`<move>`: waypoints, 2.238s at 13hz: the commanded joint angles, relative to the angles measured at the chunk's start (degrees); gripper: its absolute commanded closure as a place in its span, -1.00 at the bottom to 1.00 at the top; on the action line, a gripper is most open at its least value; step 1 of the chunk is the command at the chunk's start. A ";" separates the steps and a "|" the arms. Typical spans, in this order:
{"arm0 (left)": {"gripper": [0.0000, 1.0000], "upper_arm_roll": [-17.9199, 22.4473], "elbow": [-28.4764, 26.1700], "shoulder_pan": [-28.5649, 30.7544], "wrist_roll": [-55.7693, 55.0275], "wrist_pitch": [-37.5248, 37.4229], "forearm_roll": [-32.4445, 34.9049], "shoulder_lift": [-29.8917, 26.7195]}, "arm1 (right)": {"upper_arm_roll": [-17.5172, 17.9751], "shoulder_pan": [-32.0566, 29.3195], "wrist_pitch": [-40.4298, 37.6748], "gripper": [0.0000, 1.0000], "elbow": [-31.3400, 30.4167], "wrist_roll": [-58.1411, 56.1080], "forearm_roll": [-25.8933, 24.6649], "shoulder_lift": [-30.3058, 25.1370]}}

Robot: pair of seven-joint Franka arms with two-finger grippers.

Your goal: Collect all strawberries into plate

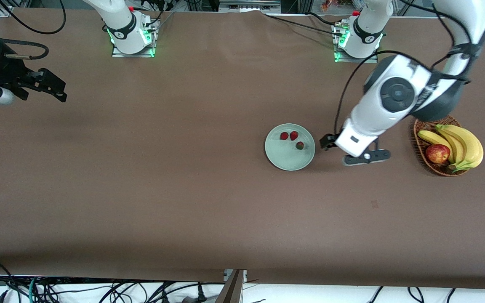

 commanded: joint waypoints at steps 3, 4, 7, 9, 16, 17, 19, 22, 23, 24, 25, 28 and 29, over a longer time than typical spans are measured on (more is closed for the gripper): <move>-1.00 -2.98 6.84 6.64 12.77 -10.70 -3.53 -4.39 | 0.16 -0.21 -0.21 -0.99 1.11 0.23 0.63 0.42; -1.00 1.03 7.20 5.77 16.54 -11.68 -6.51 -7.19 | 0.16 -0.21 -0.21 -0.99 1.11 0.23 0.63 0.42; -1.00 21.39 7.12 -7.11 29.81 -14.83 -16.37 -16.34 | 0.16 -0.21 -0.21 -0.99 1.11 0.14 0.63 0.42; -1.00 33.19 7.12 -14.86 36.07 -16.95 -18.84 -19.60 | 0.16 -0.21 -0.21 -0.99 1.11 0.14 0.63 0.42; -1.00 49.05 10.46 -28.77 39.08 -24.86 -20.08 -22.95 | 0.16 -0.21 -0.21 -0.99 1.11 0.14 0.63 0.42; -1.00 48.88 10.55 -28.78 38.82 -25.74 -20.08 -23.04 | 0.16 -0.21 -0.21 -0.99 1.11 0.23 0.63 0.42; -1.00 48.62 10.37 -28.61 38.38 -26.19 -20.08 -22.95 | 0.16 -0.21 -0.21 -0.99 1.11 0.14 0.63 0.42; -1.00 48.62 10.11 -28.34 38.81 -26.63 -19.99 -22.69 | 0.16 -0.21 -0.21 -0.99 1.11 0.14 0.63 0.42; -1.00 48.62 10.11 -28.17 39.08 -26.63 -19.99 -22.69 | 0.16 -0.21 -0.30 -0.99 1.11 0.14 0.63 0.42; -1.00 48.62 10.11 -28.08 39.25 -26.80 -19.99 -22.69 | 0.16 -0.21 -0.21 -0.99 1.11 0.14 0.63 0.42; -1.00 48.62 10.11 -28.16 39.26 -26.72 -19.99 -22.69 | 0.16 -0.21 -0.21 -0.99 1.11 0.14 0.63 0.42; -1.00 48.53 10.11 -28.17 39.26 -26.72 -19.90 -22.69 | 0.16 -0.21 -0.30 -0.99 1.11 0.14 0.63 0.42; -1.00 48.53 10.19 -28.17 39.26 -26.63 -19.99 -22.60 | 0.16 -0.21 -0.21 -0.99 1.11 0.14 0.63 0.42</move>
